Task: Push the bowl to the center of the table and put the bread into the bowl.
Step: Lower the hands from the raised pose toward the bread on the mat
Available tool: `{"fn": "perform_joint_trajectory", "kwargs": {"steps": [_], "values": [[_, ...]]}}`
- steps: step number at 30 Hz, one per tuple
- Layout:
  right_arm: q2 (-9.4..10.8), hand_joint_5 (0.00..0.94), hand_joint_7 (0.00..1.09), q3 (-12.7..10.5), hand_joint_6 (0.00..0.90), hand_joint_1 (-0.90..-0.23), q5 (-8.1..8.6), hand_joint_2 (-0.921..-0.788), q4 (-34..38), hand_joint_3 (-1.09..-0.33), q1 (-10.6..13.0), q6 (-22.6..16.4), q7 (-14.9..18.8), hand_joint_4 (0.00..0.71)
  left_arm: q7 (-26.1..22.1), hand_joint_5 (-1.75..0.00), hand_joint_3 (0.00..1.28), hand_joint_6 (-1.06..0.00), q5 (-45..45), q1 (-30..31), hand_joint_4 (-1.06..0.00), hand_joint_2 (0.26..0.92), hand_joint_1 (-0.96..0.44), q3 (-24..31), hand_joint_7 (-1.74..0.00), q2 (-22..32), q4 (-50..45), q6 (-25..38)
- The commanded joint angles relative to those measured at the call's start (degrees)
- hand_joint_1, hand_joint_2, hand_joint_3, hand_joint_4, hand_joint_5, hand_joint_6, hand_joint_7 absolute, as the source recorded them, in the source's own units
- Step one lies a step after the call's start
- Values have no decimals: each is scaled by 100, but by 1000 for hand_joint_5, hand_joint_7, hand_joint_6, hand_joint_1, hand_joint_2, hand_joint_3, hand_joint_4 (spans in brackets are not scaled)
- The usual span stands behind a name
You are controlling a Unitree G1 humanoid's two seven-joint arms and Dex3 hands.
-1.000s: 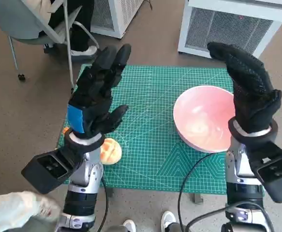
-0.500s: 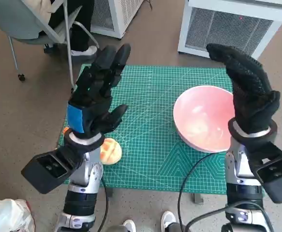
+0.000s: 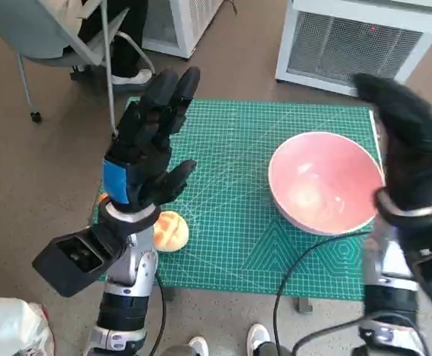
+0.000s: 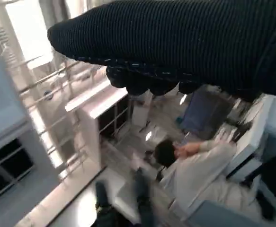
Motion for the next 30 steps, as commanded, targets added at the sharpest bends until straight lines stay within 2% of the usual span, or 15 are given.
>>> {"fn": "perform_joint_trajectory", "kwargs": {"steps": [1, 7, 10, 14, 18, 22, 26, 30], "values": [[-173, 22, 370, -484, 101, -552, -152, -921, 784, -818, 202, -144, -465, 243, -16, -1, 247, -407, -38, 85, -355, 921, -450, 8, -139, 13, -107, 6], [-442, 16, 346, -854, 123, -567, -464, -921, 1937, -806, 135, -397, -1064, 253, -43, 0, 246, -408, -88, 105, -350, 921, -474, 50, -139, 52, -91, 15], [-538, 9, 321, -937, 135, -571, -507, -921, 2423, -811, 64, -481, -1223, 257, -58, 0, 246, -408, -112, 112, -345, 921, -483, 71, -138, 64, -78, 15], [-650, 3, 302, -1047, 138, -574, -457, -921, 3171, -824, -28, -425, -1325, 243, -89, 0, 246, -407, -158, 106, -341, 921, -487, 112, -136, 82, -46, 26], [-677, 0, 274, -1136, 116, -566, -298, -921, 3738, -849, -128, -265, -1188, 187, -105, 0, 248, -407, -182, 120, -340, 921, -486, 136, -134, 96, -50, 46], [-669, 0, 250, -1183, 99, -538, -272, -921, 4151, -892, -167, -94, -1142, 148, -124, 0, 258, -409, -190, 121, -339, 921, -471, 160, -131, 98, -35, 51], [-602, 3, 236, -1141, 92, -518, -339, -921, 4479, -911, -202, 134, -1277, 147, -115, 0, 270, -411, -171, 131, -339, 921, -448, 167, -128, 100, -54, 64], [-514, 16, 229, -1020, 106, -490, -494, -921, 4705, -912, -255, 423, -1476, 179, -96, -1, 276, -412, -132, 132, -340, 921, -438, 177, -125, 119, -72, 78]]}}
